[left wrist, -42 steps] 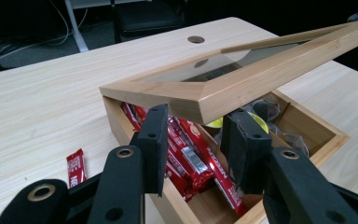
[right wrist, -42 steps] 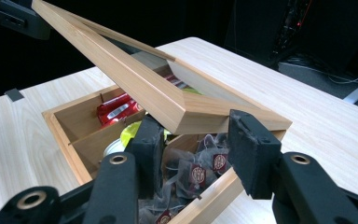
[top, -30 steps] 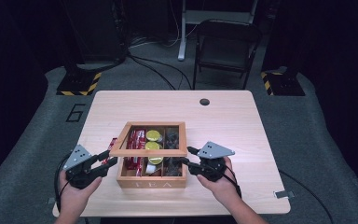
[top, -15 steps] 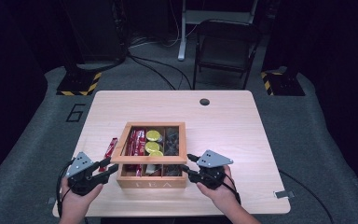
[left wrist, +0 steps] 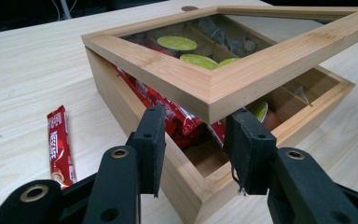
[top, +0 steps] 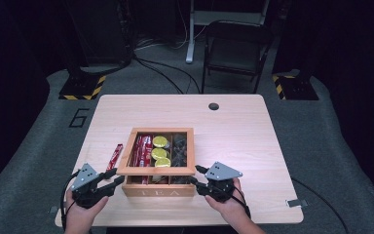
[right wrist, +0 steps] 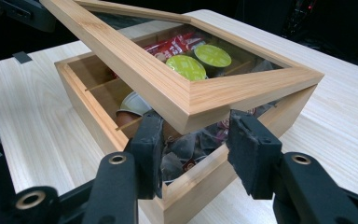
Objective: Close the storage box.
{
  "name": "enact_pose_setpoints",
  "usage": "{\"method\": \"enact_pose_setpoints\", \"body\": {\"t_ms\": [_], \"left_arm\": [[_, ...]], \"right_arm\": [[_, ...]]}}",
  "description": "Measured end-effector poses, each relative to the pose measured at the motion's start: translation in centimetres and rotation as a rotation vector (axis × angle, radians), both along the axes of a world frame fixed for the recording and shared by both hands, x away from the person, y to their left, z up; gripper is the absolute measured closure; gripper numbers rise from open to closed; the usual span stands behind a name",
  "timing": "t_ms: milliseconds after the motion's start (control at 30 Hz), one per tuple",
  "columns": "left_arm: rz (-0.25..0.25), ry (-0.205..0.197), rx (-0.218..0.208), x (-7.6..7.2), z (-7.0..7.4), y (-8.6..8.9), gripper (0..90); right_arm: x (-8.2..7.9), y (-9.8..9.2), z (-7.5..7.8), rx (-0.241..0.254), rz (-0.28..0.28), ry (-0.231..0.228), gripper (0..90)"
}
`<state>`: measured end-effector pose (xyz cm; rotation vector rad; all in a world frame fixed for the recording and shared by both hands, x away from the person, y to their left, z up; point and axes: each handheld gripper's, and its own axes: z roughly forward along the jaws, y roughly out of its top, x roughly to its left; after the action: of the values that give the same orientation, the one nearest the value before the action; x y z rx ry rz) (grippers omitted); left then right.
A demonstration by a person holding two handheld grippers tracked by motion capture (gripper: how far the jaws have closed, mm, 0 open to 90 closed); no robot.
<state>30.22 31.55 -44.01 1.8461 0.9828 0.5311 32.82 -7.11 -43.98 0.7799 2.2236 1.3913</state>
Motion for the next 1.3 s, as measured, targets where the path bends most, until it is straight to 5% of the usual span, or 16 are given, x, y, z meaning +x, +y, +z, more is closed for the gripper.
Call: {"method": "enact_pose_setpoints", "body": {"t_ms": [833,1300], "left_arm": [[-0.006,0.062,0.040,-0.3,-2.0,0.0,54.3],[-0.066,0.084,0.059,-0.2,-2.5,-0.5,51.4]], "right_arm": [[-0.3,0.1,-2.1,-0.040,0.015,0.072,54.1],[-0.2,0.2,-2.7,-0.066,0.030,0.108,52.3]]}}
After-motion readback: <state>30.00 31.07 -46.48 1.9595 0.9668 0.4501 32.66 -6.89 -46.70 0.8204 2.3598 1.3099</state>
